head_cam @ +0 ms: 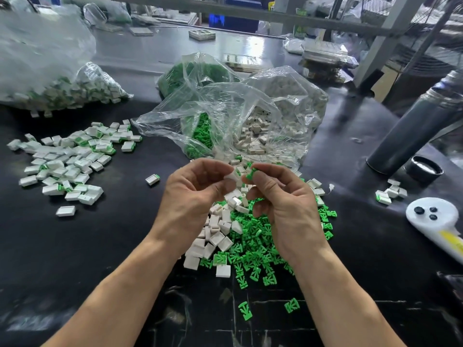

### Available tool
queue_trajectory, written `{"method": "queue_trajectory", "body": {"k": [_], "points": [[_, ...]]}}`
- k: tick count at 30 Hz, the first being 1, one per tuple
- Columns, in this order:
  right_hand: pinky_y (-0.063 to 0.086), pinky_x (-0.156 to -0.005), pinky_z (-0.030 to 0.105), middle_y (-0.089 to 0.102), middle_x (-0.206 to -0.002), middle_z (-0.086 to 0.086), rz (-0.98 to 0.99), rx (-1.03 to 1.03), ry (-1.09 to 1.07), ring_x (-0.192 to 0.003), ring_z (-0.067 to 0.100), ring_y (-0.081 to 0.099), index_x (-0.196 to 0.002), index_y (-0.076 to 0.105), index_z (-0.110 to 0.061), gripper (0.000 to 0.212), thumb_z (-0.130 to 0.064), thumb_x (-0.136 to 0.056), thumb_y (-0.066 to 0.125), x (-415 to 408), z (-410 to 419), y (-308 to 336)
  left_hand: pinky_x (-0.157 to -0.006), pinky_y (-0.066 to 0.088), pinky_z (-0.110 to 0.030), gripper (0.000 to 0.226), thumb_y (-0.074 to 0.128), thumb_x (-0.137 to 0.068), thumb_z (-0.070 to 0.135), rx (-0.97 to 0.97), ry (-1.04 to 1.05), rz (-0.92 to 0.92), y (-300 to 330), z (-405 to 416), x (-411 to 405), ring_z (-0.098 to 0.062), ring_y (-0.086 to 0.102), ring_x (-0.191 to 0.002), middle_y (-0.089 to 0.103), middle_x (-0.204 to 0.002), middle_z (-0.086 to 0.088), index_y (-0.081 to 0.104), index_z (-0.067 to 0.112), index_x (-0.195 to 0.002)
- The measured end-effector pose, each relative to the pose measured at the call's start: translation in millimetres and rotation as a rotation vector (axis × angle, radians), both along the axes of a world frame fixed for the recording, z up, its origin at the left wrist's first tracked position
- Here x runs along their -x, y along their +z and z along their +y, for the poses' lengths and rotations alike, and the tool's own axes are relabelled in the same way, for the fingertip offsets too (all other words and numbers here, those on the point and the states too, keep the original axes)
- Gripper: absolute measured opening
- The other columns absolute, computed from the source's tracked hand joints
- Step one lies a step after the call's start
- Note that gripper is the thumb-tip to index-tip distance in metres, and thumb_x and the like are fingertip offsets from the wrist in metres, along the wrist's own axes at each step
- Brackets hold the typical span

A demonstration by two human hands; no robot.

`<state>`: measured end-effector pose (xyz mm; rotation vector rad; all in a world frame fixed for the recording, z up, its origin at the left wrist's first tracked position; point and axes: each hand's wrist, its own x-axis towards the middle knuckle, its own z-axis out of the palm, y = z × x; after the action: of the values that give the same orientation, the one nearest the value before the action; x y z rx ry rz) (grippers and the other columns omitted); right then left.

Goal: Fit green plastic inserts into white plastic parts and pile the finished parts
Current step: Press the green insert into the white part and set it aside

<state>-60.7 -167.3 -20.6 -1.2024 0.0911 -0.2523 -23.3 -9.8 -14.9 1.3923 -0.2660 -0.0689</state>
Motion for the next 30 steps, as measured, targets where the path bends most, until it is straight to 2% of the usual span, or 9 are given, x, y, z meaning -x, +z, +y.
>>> {"method": "queue_trajectory", "body": {"k": [5,9,13,20,25,28,30], "points": [[0.048,-0.046,0.024,0.075,-0.088,0.015,-0.009,0.017,0.010,-0.062,0.017,0.063,-0.092,0.078,-0.018,0.013,-0.019,-0.079,0.076,0.2,-0.4,-1.6,-0.069,0.056,-0.019,0.018,0.076,-0.081,-0.006,-0.002,-0.002,0.011,-0.8,-3.1,0.4,-0.011,0.066,-0.076,0.073,-0.089,-0.010,0.070,0.007,-0.092],[0.048,-0.050,0.023,0.070,-0.079,0.005,-0.045,0.105,0.018,-0.064,0.014,0.060,-0.098,0.080,-0.018,0.013,-0.010,-0.091,0.073,0.7,-1.1,-3.9,-0.066,0.054,-0.019,0.019,0.076,-0.082,-0.007,-0.005,-0.019,-0.005,-2.2,-4.2,1.2,-0.007,0.065,-0.072,0.071,-0.082,-0.001,0.069,0.009,-0.089],[0.050,-0.055,0.027,0.066,-0.073,0.003,-0.062,0.165,0.033,-0.061,0.014,0.057,-0.106,0.079,-0.016,0.017,-0.012,-0.092,0.069,1.3,-0.5,-4.6,-0.064,0.052,-0.019,0.019,0.075,-0.083,-0.005,-0.031,-0.050,-0.022,-5.3,-3.5,0.4,-0.006,0.062,-0.070,0.070,-0.077,0.005,0.068,0.012,-0.088],[0.053,-0.054,0.024,0.072,-0.077,-0.001,-0.100,0.236,0.018,-0.063,0.011,0.061,-0.107,0.076,-0.010,0.015,-0.005,-0.094,0.071,2.6,3.6,-3.6,-0.063,0.052,-0.020,0.014,0.076,-0.083,-0.001,-0.028,-0.049,-0.036,-7.3,-3.2,0.4,-0.006,0.062,-0.070,0.070,-0.078,0.003,0.067,0.007,-0.091],[0.052,-0.056,0.024,0.071,-0.080,-0.001,-0.108,0.311,-0.014,-0.068,0.011,0.062,-0.108,0.077,-0.017,0.017,-0.008,-0.095,0.072,5.4,3.3,-3.8,-0.064,0.053,-0.021,0.015,0.075,-0.086,0.000,-0.028,-0.032,-0.030,-7.4,-3.4,0.4,-0.007,0.064,-0.070,0.071,-0.079,0.002,0.068,0.007,-0.097],[0.056,-0.065,0.028,0.073,-0.090,-0.002,-0.128,0.446,-0.025,-0.076,0.015,0.066,-0.111,0.077,-0.028,0.020,-0.015,-0.096,0.072,6.5,0.9,-4.2,-0.065,0.054,-0.021,0.016,0.075,-0.086,0.001,-0.026,-0.030,-0.033,-6.7,-3.6,1.1,-0.007,0.065,-0.071,0.071,-0.079,0.001,0.068,0.007,-0.098],[0.057,-0.068,0.030,0.076,-0.092,-0.003,-0.132,0.456,-0.051,-0.078,0.013,0.069,-0.105,0.077,-0.028,0.016,-0.016,-0.094,0.075,6.0,2.1,-4.5,-0.064,0.054,-0.021,0.016,0.074,-0.085,-0.001,-0.023,-0.028,-0.035,-6.3,-3.6,1.3,-0.006,0.064,-0.070,0.071,-0.078,0.002,0.068,0.007,-0.097]]}}
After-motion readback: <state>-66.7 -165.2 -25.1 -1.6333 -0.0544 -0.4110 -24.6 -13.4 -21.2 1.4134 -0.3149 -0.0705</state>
